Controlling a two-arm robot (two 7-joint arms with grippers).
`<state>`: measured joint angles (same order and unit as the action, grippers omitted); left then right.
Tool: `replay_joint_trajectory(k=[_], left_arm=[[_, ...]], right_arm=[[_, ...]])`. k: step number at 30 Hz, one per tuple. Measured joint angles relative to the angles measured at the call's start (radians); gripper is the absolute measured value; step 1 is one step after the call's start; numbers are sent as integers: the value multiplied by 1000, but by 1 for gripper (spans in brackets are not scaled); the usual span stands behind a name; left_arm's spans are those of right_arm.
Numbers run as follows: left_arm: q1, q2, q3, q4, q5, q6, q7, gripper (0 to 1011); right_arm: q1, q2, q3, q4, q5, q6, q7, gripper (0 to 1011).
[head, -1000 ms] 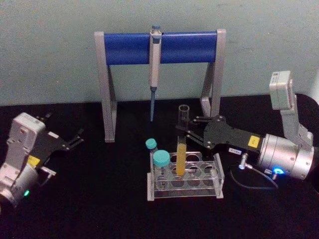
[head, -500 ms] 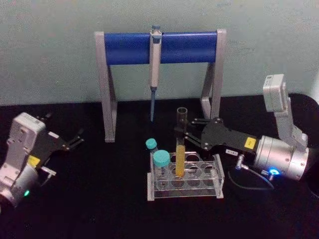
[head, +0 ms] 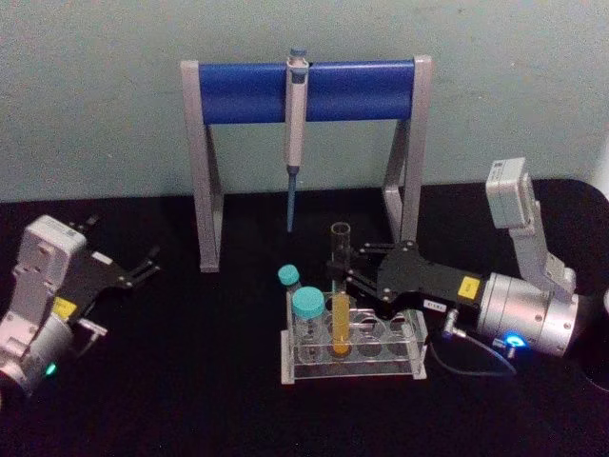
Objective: Pick up the test tube from the test tube rack, shake it, then place it back into the test tube rack.
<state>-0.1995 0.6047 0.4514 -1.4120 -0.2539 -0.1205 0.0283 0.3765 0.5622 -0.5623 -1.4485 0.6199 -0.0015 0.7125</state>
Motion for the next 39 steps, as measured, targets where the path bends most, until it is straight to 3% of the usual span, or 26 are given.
replay_joint_trajectory(k=[21,39], left_arm=[[0,0,0,0,0,0,0,1001],[0,0,0,0,0,0,0,1001]], right_arm=[[-18,-28,-2,46,-7,10,-18,232],[-26,-30,0,46,-13,16,-29,232]])
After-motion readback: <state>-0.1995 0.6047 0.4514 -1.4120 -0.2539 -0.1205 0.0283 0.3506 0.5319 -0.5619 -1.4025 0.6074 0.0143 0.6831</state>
